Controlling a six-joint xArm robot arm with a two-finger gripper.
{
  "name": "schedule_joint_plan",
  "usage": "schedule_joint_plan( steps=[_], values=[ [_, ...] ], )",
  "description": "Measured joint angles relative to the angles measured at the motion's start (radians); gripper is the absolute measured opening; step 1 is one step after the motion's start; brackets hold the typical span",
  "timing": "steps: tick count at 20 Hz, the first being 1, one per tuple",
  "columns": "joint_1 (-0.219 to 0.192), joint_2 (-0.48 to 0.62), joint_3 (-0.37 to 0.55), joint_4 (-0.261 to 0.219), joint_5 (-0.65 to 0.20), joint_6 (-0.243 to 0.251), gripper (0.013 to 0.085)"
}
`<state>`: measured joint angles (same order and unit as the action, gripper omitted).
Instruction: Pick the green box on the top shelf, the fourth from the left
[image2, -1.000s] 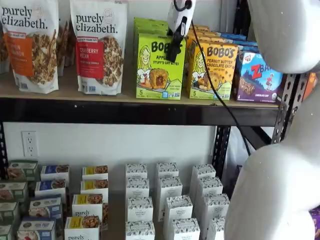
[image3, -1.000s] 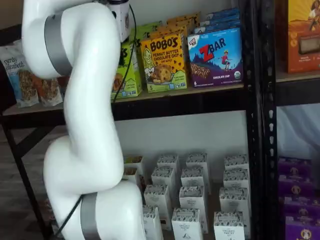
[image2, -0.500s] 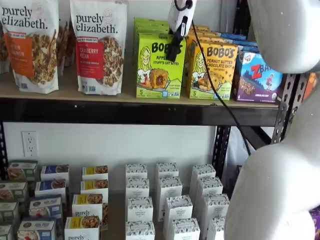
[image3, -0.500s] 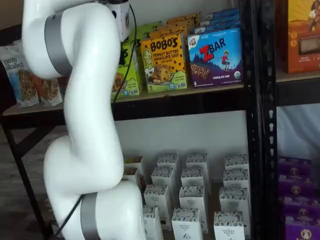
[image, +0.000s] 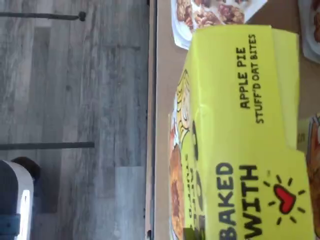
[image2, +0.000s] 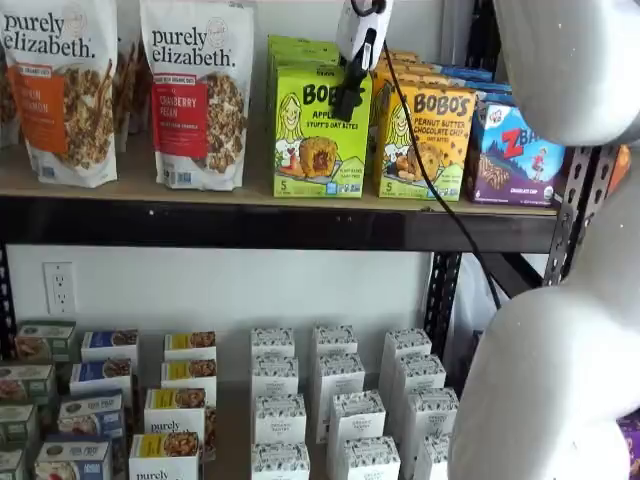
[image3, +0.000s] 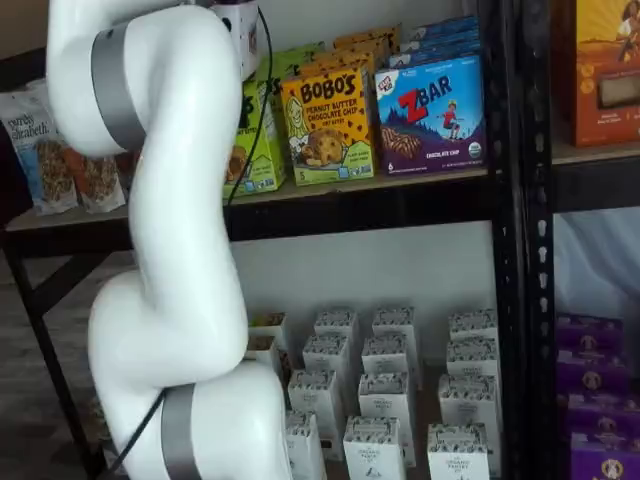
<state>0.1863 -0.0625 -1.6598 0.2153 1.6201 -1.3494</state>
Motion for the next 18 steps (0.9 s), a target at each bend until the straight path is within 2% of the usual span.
schedule_joint_plan(
  steps=[3, 10, 18],
  values=[
    [0.004, -0.007, -0.001, 0.004, 0.014, 0.006, 0.029],
    [-0.003, -0.029, -0.012, 0.047, 0.094, 0.012, 0.029],
    [-0.011, -0.119, 0.044, 0.082, 0.144, 0.02, 0.029]
  ],
)
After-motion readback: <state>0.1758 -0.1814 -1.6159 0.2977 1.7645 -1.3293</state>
